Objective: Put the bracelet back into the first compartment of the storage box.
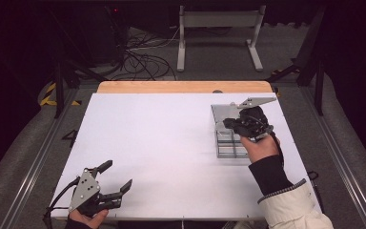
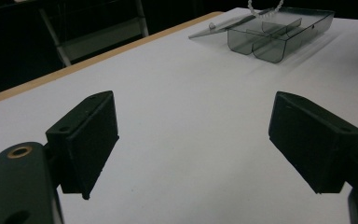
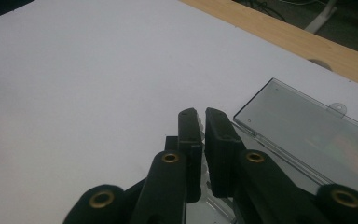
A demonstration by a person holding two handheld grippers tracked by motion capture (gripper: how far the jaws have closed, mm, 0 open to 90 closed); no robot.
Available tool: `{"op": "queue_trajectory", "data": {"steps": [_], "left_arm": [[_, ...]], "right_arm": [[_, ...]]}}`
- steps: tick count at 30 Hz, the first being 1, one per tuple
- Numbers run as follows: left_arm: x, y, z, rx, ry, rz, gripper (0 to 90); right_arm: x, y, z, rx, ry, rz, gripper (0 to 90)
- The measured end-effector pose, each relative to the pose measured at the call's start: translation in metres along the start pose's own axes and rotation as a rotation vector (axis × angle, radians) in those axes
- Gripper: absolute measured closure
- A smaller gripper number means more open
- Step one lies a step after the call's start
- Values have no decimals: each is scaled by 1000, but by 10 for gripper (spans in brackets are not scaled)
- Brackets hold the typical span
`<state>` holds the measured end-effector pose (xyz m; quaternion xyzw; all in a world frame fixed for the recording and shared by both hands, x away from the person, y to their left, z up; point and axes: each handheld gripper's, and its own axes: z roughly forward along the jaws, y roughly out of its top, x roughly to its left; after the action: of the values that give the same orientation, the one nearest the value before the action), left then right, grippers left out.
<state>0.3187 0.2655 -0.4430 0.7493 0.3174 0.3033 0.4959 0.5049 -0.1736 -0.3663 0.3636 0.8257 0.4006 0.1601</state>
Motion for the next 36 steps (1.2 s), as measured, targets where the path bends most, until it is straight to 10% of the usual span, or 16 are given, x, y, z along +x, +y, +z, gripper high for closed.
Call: {"op": "queue_trajectory", "data": {"steps": [36], "left_arm": [[1, 0, 0, -1, 2, 0, 162]], "right_arm": [[-24, -5, 26, 56, -70, 88, 859]]}}
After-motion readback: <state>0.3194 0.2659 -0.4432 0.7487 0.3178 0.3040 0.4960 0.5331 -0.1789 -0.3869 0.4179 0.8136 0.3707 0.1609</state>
